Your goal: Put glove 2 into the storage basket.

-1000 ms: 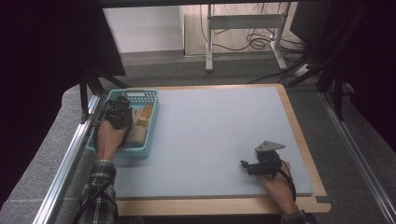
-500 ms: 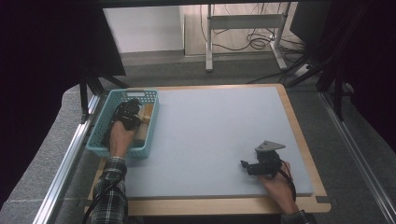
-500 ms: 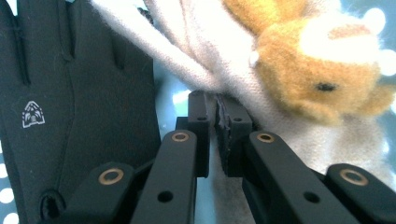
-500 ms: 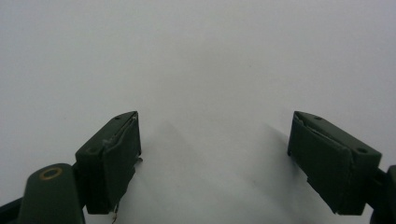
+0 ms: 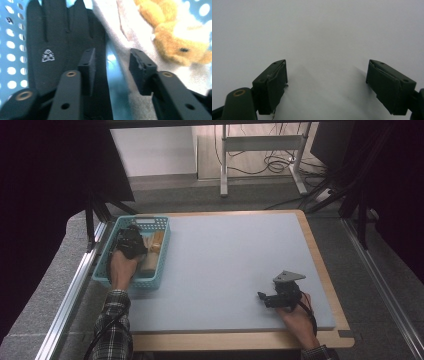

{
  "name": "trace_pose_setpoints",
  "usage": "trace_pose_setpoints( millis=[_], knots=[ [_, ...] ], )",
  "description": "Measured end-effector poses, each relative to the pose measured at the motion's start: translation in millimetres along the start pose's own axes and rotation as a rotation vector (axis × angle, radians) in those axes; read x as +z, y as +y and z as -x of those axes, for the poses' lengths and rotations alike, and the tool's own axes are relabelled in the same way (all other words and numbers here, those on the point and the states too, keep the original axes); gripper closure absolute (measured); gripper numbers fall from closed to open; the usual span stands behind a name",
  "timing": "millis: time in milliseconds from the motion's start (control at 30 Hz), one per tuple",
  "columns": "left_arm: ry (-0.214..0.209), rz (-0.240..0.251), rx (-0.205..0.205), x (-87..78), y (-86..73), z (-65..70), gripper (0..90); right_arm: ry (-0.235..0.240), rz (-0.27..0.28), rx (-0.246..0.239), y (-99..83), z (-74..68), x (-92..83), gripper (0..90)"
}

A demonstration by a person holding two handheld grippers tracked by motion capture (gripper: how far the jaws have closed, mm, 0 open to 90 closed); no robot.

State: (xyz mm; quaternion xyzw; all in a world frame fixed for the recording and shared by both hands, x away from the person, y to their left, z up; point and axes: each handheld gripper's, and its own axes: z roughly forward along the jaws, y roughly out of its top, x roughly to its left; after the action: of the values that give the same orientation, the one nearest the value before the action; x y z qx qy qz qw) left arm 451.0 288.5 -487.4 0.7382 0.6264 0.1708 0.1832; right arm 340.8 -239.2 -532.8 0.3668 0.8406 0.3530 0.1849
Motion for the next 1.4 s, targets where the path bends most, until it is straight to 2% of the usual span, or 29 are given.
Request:
trace_pose_setpoints(
  millis=[233, 433, 567, 700, 933, 1067, 1133, 1400],
  knots=[
    [-0.006, 0.026, -0.003, -7.1, -3.6, -3.6, 47.6, 0.0, 0.0, 0.0, 0.0, 0.0, 0.0, 16.6],
    [-0.033, 0.055, -0.015, -14.6, -9.6, -10.2, 41.8, -0.001, -0.001, -0.001, 0.0, 0.0, -0.1, 16.6],
    [-0.067, 0.069, -0.039, -19.0, -13.3, -14.0, 39.0, -0.001, 0.0, 0.002, 0.1, -0.2, -0.1, 16.6],
    [-0.113, 0.093, -0.061, -23.3, -16.8, -17.4, 30.8, -0.001, 0.0, 0.002, 0.1, -0.2, -0.1, 16.6],
    [-0.143, 0.125, -0.048, -28.8, -23.2, -19.6, 19.3, -0.001, -0.001, 0.001, 0.1, -0.2, -0.1, 16.6],
    [-0.175, 0.151, -0.061, -32.3, -27.6, -21.1, 14.8, -0.002, 0.0, 0.0, 0.1, -0.3, 0.0, 16.6],
    [-0.203, 0.164, -0.049, -34.9, -30.0, -21.4, 10.8, -0.002, 0.0, 0.0, 0.1, -0.3, 0.0, 16.6],
    [-0.244, 0.215, -0.028, -47.9, -35.2, -15.6, 6.2, -0.002, -0.001, 0.0, 0.2, -0.3, 0.0, 16.6]
  ],
)
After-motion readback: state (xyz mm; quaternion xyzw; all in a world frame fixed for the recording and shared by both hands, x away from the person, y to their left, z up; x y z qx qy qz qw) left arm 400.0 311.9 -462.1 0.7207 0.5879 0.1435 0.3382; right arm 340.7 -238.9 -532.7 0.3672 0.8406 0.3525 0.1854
